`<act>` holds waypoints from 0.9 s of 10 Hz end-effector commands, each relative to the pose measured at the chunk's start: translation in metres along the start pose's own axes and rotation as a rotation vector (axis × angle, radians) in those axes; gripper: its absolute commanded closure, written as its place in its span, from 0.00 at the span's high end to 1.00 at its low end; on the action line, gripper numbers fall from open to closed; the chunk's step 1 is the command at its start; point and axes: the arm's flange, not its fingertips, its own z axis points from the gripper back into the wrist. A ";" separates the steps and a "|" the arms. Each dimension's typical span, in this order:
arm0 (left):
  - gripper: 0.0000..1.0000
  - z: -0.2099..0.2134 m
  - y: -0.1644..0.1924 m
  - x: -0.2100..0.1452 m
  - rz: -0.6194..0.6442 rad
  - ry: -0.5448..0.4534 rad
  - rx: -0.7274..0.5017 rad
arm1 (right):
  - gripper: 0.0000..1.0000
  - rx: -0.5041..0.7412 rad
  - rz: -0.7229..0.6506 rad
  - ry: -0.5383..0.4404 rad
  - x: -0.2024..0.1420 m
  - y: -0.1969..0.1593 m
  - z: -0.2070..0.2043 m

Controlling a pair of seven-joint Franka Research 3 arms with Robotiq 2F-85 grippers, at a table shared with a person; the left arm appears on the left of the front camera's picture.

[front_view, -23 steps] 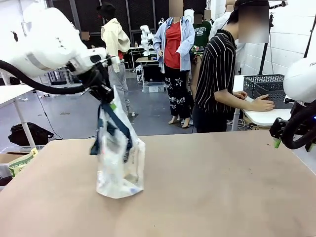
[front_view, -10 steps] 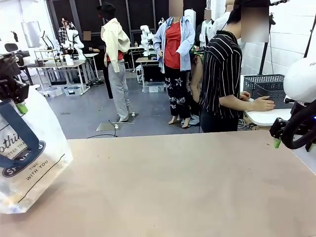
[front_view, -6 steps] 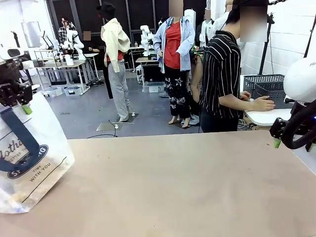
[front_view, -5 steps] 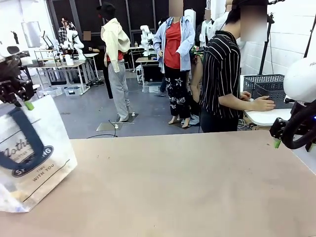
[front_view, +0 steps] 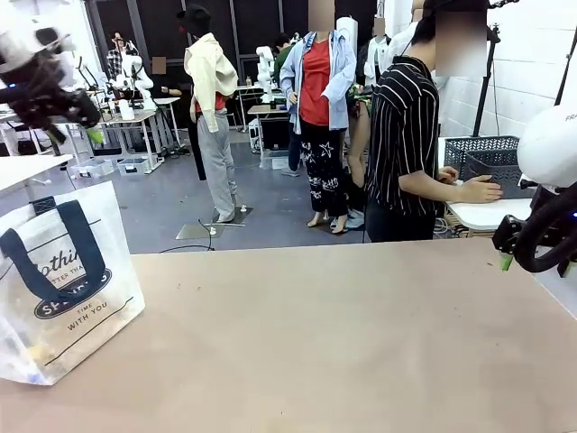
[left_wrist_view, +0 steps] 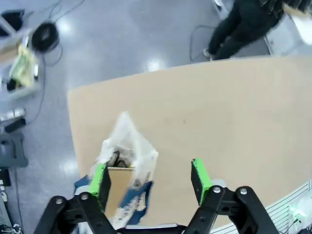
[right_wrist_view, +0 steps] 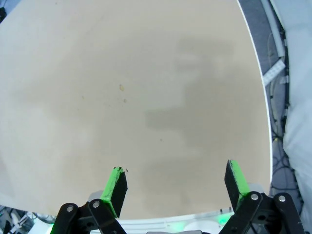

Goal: Transfer purchased items from the store into the shopping bag.
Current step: Move the Reusable shopping bag to the right side of the table.

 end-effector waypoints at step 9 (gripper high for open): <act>1.00 -0.237 -0.140 0.000 -0.060 0.166 -0.314 | 1.00 -0.012 0.007 0.005 0.000 -0.001 0.000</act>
